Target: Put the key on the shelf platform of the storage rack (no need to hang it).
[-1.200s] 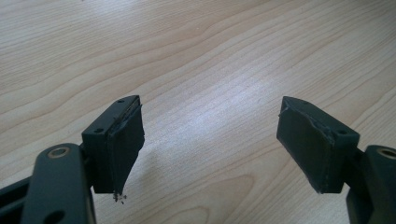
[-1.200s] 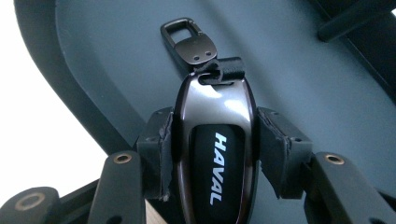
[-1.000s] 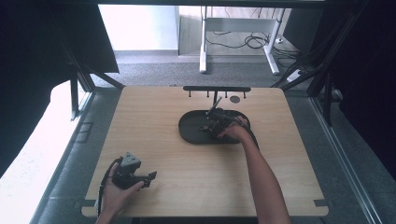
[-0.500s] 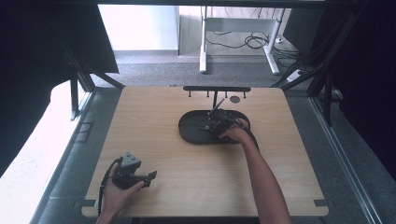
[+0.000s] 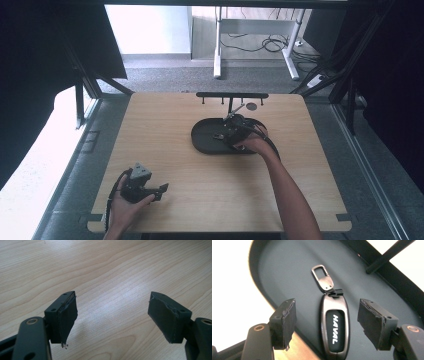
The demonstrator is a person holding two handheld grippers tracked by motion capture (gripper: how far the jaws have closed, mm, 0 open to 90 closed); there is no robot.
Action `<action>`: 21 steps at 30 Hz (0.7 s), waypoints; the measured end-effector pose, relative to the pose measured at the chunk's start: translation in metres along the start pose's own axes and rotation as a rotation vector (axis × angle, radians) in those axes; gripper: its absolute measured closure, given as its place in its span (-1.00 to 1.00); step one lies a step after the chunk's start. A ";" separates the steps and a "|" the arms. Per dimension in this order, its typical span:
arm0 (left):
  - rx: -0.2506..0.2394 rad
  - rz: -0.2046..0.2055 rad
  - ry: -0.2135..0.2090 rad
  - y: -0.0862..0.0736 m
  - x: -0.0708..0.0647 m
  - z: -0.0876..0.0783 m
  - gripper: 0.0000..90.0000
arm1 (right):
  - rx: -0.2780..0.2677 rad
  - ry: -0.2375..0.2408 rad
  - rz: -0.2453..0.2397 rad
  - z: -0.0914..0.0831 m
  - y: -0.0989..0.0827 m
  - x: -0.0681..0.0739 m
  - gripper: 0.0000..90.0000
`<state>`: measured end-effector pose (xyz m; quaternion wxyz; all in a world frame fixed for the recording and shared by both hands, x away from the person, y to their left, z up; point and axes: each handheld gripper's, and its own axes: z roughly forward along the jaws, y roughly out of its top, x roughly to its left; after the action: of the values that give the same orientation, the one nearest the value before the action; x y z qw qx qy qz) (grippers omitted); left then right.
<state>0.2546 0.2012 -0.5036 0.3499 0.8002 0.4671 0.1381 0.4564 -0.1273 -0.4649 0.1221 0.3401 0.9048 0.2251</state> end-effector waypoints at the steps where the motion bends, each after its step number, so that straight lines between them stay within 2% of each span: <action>1: 0.001 0.000 0.000 0.000 0.000 0.000 -0.47 | -0.011 0.002 -0.004 -0.003 -0.001 0.001 -0.29; 10: 0.007 0.003 -0.002 0.000 -0.002 0.002 -0.47 | -0.078 0.022 -0.013 -0.029 -0.012 0.009 -0.24; 21: 0.015 0.009 -0.005 0.000 -0.004 0.003 -0.47 | -0.145 0.056 0.003 -0.057 -0.046 0.017 -0.18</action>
<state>0.2541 0.1967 -0.5059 0.3443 0.8051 0.4639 0.1342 0.3965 -0.1654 -0.4390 0.1207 0.3253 0.8887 0.2998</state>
